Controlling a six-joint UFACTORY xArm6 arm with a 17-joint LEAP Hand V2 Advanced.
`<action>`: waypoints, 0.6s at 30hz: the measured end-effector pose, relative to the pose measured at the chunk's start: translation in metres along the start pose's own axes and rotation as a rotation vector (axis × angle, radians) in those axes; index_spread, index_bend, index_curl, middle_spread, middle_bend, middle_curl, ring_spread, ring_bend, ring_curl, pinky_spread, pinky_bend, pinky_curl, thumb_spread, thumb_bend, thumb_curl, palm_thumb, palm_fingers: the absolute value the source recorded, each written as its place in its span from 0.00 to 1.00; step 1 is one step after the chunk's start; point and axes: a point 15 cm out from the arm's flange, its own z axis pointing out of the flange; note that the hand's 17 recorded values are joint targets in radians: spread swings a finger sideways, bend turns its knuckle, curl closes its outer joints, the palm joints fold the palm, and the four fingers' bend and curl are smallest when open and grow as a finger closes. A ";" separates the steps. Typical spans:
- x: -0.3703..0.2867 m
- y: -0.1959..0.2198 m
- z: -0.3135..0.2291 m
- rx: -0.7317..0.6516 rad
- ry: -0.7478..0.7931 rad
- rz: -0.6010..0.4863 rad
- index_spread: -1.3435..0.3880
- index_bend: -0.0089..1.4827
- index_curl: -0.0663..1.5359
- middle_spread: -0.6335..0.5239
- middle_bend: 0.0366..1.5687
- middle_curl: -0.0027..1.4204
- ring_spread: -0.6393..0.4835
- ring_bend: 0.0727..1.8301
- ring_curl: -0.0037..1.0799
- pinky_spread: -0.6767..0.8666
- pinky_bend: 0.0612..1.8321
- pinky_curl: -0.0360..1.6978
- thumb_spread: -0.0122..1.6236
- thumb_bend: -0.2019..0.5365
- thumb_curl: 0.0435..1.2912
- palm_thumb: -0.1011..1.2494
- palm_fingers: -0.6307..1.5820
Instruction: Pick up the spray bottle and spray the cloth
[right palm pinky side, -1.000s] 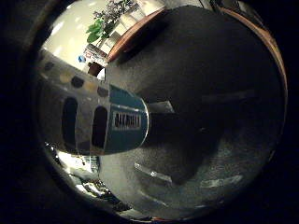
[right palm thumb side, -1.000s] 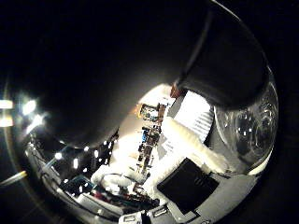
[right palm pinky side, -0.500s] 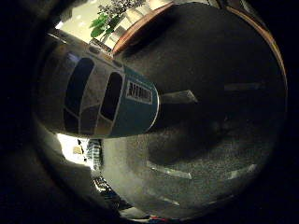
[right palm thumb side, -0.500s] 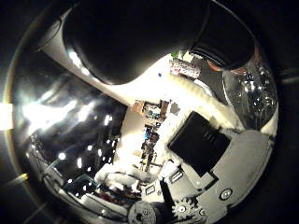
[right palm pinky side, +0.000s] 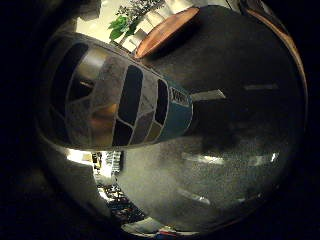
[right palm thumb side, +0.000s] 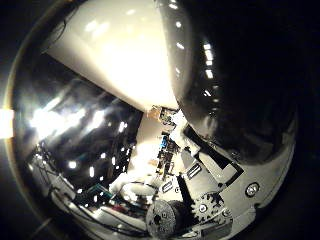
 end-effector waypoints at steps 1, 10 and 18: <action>-0.003 0.000 -0.001 0.001 0.002 -0.003 0.58 0.54 0.56 0.40 0.69 0.51 0.39 0.65 0.54 0.20 0.58 0.34 0.61 0.26 0.36 0.77 0.83; -0.041 -0.011 -0.009 0.006 0.030 -0.073 0.62 0.68 0.60 0.43 0.79 0.53 0.39 0.71 0.58 0.26 0.65 0.43 0.63 0.26 0.42 0.82 0.81; -0.089 -0.007 -0.010 -0.047 0.006 -0.085 0.64 0.74 0.59 0.43 0.84 0.53 0.38 0.74 0.63 0.29 0.66 0.52 0.62 0.25 0.47 0.83 0.79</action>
